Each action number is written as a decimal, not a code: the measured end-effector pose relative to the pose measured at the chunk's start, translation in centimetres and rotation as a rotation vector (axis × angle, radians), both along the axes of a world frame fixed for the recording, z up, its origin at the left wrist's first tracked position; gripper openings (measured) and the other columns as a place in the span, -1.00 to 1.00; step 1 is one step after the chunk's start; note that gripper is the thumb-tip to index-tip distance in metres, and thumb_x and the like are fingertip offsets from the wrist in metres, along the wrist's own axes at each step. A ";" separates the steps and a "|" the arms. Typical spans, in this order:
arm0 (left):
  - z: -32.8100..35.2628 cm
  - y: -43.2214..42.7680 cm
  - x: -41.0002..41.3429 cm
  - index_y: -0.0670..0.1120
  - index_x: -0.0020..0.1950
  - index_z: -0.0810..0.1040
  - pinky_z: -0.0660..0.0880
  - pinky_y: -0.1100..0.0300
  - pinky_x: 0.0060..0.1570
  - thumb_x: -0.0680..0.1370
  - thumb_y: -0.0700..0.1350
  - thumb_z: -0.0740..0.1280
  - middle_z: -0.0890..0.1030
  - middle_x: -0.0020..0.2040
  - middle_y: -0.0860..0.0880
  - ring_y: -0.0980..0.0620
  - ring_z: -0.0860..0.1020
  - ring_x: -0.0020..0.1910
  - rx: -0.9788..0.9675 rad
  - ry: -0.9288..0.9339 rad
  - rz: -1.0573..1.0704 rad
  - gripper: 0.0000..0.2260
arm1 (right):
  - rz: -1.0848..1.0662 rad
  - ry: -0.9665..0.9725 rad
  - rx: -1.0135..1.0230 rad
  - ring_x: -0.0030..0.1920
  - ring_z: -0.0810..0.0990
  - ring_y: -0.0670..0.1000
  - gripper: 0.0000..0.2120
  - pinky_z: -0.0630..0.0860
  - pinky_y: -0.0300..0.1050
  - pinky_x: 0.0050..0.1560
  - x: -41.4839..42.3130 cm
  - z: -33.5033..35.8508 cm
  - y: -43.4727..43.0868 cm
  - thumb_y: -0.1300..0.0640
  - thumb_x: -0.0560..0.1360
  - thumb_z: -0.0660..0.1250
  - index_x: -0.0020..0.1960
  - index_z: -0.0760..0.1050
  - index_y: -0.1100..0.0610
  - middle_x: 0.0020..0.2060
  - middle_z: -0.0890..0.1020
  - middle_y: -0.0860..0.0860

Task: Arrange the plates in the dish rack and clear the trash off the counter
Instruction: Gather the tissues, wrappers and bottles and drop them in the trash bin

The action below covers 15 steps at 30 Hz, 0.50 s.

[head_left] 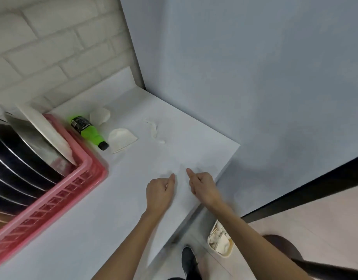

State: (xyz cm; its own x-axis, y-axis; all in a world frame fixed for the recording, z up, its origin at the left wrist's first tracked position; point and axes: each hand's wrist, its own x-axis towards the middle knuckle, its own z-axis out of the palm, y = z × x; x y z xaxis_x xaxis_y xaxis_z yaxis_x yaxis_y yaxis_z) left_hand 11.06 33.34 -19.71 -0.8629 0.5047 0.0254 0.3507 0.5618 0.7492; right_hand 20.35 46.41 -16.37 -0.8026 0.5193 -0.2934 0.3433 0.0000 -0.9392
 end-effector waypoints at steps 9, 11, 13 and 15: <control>-1.2 0.8 14.9 0.11 -0.45 0.09 0.18 0.08 -0.42 0.60 0.03 0.20 0.18 -0.53 0.06 0.10 0.21 -0.51 0.072 -0.034 -0.351 -0.54 | -0.376 -0.190 -0.300 -0.52 0.22 -0.04 -0.51 0.17 -0.23 -0.55 19.4 -9.5 -1.6 0.04 0.64 0.22 -0.44 0.24 0.07 -0.59 0.27 -0.06; -3.3 1.2 18.4 0.10 -0.46 0.13 0.21 0.07 -0.42 0.60 0.05 0.20 0.22 -0.53 0.08 0.11 0.25 -0.50 0.043 -0.099 -0.416 -0.55 | -0.400 -0.239 -0.282 -0.53 0.22 -0.03 -0.48 0.15 -0.21 -0.52 22.7 -11.6 -2.2 0.02 0.64 0.22 -0.49 0.25 0.03 -0.59 0.29 -0.04; -6.9 1.3 21.4 0.07 -0.46 0.19 0.23 0.08 -0.41 0.59 0.08 0.21 0.26 -0.51 0.07 0.11 0.27 -0.48 -0.048 -0.206 -0.430 -0.56 | -0.370 -0.280 -0.212 -0.54 0.27 -0.07 -0.48 0.21 -0.19 -0.48 25.3 -13.0 -3.0 0.02 0.64 0.23 -0.50 0.29 0.05 -0.59 0.34 -0.06; -10.6 1.1 23.5 0.04 -0.43 0.29 0.30 0.09 -0.39 0.60 0.07 0.25 0.34 -0.49 0.07 0.11 0.33 -0.46 -0.150 -0.308 -0.425 -0.59 | -0.343 -0.308 -0.145 -0.54 0.30 -0.15 -0.50 0.25 -0.29 -0.44 27.1 -14.1 -3.6 0.05 0.62 0.25 -0.48 0.30 0.08 -0.58 0.37 -0.08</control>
